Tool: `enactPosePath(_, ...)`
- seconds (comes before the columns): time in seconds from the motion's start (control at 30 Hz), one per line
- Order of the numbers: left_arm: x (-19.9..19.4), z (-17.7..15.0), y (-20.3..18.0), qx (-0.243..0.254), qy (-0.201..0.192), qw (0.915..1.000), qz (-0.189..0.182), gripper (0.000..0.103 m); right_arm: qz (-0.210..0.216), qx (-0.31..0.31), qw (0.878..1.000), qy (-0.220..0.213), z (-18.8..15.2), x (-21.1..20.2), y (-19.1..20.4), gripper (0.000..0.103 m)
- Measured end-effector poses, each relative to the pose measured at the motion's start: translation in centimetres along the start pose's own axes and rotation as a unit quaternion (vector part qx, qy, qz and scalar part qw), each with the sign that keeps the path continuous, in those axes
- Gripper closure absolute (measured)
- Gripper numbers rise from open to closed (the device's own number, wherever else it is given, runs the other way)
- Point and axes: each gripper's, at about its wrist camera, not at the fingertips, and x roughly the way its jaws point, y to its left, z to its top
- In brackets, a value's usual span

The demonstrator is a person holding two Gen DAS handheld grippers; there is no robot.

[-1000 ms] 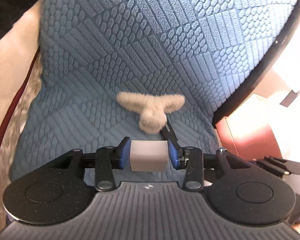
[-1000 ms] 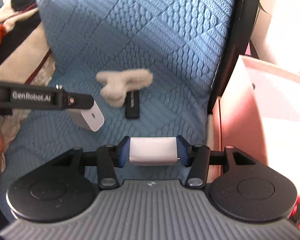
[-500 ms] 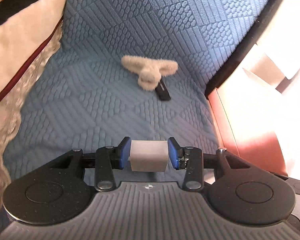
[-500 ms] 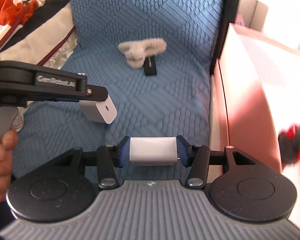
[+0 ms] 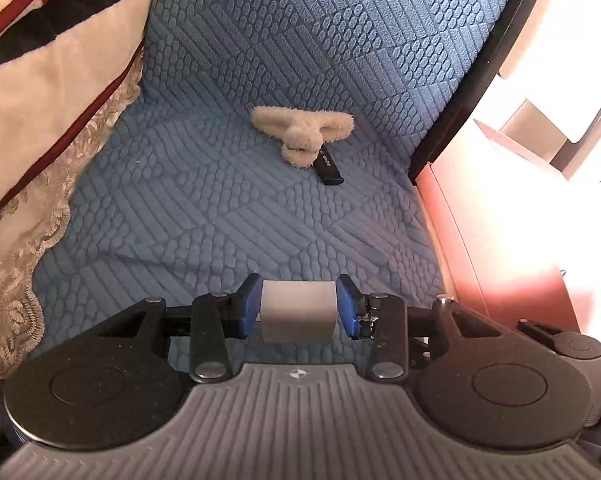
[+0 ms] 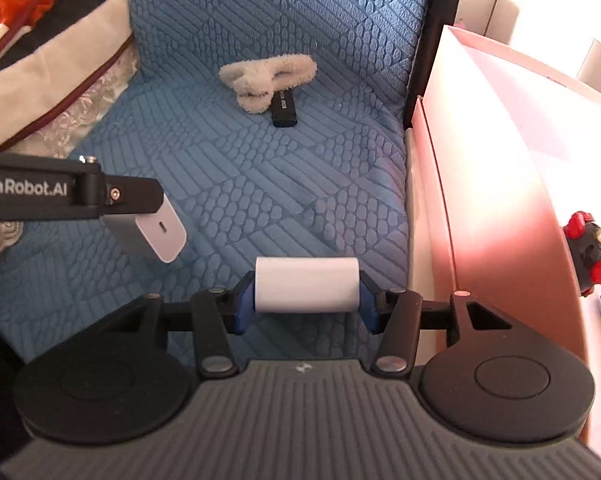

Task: Organize rigid objects
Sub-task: 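Carry both held chargers up and over into the pink box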

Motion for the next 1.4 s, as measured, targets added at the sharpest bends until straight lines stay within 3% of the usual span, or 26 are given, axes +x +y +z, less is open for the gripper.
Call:
enactPosePath(0.3, -1.3, 0.7, -0.4, -0.015, -0.008, 0.9992, -0.036, 0.056, 0.000, 0.027, 0.999, -0.030, 0.7, -2.0, -1.2, 0.050)
enactPosePath(0.43, -2.3, 0.9, -1.5, -0.007, -0.024, 0.9992, -0.029, 0.057, 0.011, 0.043, 0.998, -0.044, 1.0, -4.0, -2.1, 0.050)
enactPosePath(1.03, -8.7, 5.1, -11.3, 0.039, -0.095, 0.9913, -0.082, 0.057, 0.010, 0.073, 0.990, -0.116, 5.2, -13.5, -8.7, 0.050)
enactPosePath(1.4, -10.9, 8.1, -15.9, 0.050, -0.107, 0.9864, -0.114, 0.057, -0.011, 0.069, 0.984, -0.164, 7.4, -18.5, -13.6, 0.050)
